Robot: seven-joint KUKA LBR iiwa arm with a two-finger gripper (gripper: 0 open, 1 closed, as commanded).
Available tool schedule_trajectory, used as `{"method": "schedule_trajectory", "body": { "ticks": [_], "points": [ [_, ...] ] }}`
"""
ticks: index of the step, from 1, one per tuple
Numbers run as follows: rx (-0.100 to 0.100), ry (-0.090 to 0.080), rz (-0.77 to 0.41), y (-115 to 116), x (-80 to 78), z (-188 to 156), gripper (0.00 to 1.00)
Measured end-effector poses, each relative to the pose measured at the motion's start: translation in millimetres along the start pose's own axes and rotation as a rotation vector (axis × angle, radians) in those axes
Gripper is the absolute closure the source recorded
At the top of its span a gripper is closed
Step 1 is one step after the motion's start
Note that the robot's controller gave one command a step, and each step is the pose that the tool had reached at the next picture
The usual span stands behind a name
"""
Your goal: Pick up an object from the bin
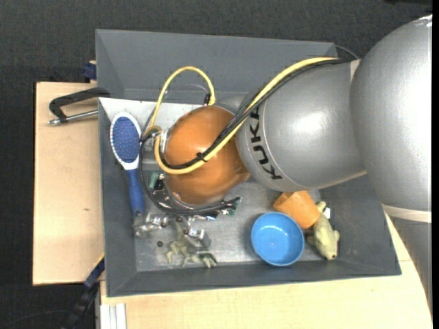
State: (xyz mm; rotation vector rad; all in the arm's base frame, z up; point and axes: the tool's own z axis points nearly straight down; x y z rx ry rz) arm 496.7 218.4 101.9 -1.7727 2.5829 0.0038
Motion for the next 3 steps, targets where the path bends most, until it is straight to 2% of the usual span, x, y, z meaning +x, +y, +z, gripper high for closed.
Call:
{"method": "schedule_trajectory", "body": {
  "ticks": [1,2,3],
  "points": [
    [-0.002,0.004,-0.562,-22,20.3,1,0.0],
    [-0.009,0.006,-0.596,-3,15.0,33,0.0],
    [-0.005,0.006,-0.336,-8,34.1,31,0.0]
  ]
}}
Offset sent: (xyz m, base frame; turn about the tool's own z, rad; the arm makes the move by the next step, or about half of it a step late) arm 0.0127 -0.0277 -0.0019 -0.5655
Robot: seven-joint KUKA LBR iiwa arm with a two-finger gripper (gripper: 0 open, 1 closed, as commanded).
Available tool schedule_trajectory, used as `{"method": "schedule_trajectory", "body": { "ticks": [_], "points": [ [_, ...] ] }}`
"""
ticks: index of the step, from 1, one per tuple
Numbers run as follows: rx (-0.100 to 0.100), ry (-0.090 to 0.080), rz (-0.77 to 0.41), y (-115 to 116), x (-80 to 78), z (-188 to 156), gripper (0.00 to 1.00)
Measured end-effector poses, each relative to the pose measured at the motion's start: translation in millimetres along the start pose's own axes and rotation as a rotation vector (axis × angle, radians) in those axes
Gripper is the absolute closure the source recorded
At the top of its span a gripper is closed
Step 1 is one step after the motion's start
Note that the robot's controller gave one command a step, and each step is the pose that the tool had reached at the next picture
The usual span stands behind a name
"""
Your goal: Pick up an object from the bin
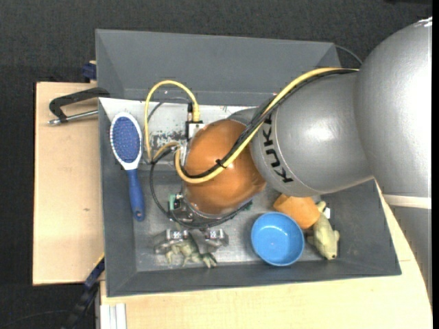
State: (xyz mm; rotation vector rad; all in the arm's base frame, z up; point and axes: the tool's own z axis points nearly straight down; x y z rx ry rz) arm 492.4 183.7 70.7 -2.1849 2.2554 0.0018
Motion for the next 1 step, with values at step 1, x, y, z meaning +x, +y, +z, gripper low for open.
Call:
{"method": "schedule_trajectory", "body": {
  "ticks": [1],
  "points": [
    [0.002,-0.001,0.0,-0.5,-0.5,-0.6,1.0]
  ]
}}
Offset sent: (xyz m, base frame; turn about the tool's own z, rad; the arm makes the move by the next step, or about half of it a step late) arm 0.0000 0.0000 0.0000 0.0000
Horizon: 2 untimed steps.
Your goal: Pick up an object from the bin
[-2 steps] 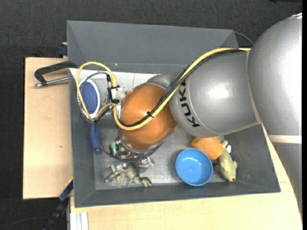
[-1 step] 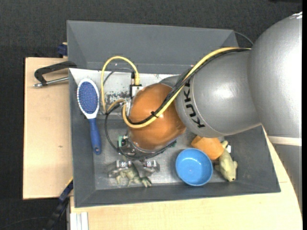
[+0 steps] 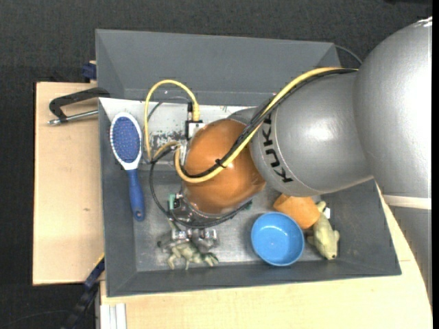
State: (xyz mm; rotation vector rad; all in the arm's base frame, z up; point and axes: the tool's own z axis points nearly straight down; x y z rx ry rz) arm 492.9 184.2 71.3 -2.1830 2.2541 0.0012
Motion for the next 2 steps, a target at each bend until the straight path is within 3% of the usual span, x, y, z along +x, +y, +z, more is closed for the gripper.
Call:
{"method": "schedule_trajectory", "body": {
  "ticks": [1,2],
  "points": [
    [0.004,-0.003,0.002,-1,-2.3,-32,1.0],
    [0.007,-0.004,0.004,-3,-4.8,-93,1.0]
  ]
}}
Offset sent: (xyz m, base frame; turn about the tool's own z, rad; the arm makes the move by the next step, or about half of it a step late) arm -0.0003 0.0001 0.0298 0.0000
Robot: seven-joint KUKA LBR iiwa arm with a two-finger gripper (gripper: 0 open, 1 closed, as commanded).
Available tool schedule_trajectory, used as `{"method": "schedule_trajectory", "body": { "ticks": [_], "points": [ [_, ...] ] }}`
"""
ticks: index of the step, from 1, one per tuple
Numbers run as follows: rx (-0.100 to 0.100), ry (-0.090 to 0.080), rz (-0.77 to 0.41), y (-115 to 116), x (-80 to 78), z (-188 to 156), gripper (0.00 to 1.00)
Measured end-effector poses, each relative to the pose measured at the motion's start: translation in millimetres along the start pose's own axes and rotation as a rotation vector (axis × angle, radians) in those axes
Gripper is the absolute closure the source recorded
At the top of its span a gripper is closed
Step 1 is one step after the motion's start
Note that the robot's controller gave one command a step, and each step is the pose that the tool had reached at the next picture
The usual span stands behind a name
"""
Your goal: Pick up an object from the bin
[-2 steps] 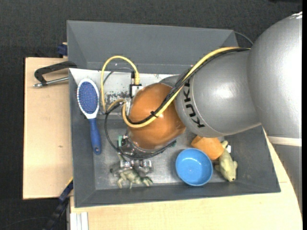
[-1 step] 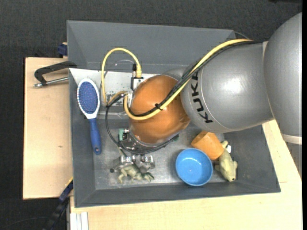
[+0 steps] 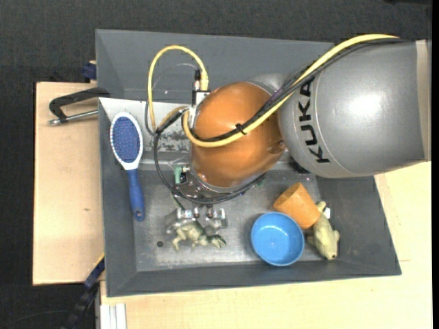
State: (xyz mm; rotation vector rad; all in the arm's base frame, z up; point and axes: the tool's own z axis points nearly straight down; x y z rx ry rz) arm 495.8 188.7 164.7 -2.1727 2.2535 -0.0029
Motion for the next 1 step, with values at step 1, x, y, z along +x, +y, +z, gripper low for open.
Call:
{"method": "schedule_trajectory", "body": {
  "ticks": [1],
  "points": [
    [-0.003,0.001,0.002,-1.1,-2.0,-21.9,1.0]
  ]
}}
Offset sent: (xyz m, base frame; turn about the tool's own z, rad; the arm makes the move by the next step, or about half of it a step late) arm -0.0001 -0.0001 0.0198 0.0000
